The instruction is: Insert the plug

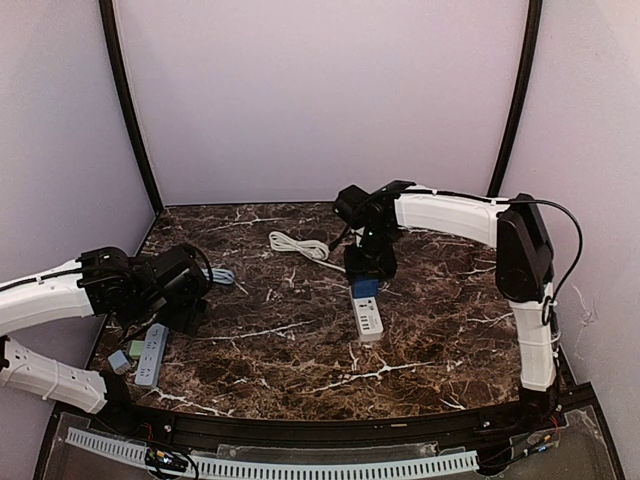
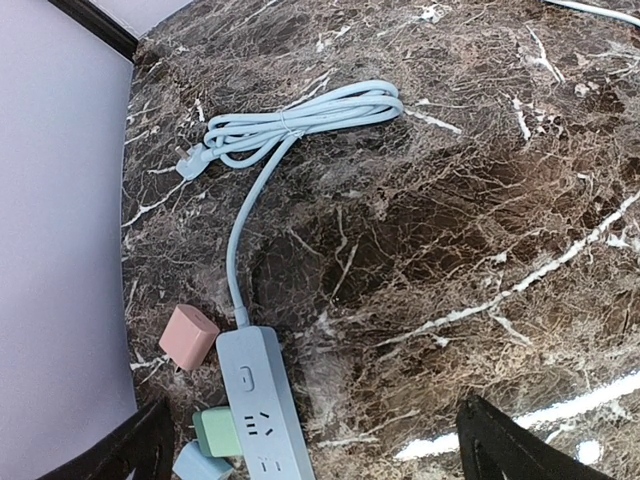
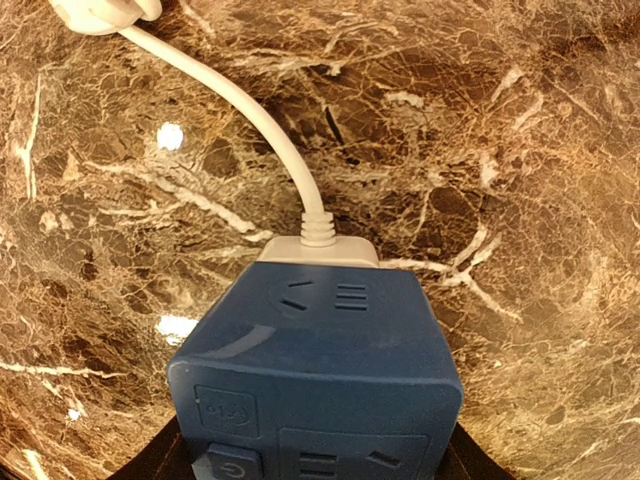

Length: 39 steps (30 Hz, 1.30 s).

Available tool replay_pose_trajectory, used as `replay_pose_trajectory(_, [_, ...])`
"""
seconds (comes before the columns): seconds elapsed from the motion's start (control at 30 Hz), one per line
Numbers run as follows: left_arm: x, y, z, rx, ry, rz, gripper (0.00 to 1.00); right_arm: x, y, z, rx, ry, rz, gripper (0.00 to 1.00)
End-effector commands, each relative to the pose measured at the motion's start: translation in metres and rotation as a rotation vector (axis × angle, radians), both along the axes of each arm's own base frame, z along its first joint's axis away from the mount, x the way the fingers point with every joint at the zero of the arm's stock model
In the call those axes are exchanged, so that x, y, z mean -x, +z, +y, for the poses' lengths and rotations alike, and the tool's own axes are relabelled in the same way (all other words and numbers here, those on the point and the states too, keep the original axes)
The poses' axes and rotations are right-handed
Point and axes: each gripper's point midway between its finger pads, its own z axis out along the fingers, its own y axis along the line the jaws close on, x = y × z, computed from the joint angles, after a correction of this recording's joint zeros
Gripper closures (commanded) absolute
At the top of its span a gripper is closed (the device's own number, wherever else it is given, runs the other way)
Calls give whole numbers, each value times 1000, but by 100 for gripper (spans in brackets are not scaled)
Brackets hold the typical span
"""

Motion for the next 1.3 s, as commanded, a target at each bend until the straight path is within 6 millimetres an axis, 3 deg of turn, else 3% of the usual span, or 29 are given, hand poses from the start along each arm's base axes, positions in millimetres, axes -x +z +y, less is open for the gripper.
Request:
replay_pose_trajectory(0.0, [-1, 4, 1, -16, 6, 5, 1, 1, -71, -63, 268, -13, 98, 100])
replay_pose_trajectory(0.1, [0, 0, -6, -15, -25, 37, 1, 3, -76, -60, 249, -26, 111, 100])
replay_pose_trajectory(0.37, [0, 5, -17, 26, -21, 69, 1, 4, -64, -54, 210, -19, 107, 80])
replay_pose_trajectory(0.63, [-1, 31, -20, 97, 37, 48, 1, -1, -33, -44, 142, -16, 71, 32])
replay_pose_trajectory(0.9, [2, 51, -9, 134, 137, 31, 1, -10, 5, -27, 35, 3, 13, 2])
replay_pose_trajectory(1.07, [3, 53, 12, 158, 267, 61, 1, -17, 41, -14, -42, 37, -36, 1])
replay_pose_trajectory(1.27, [13, 40, 61, 184, 544, 166, 1, -15, 74, -15, -74, 85, -74, 1])
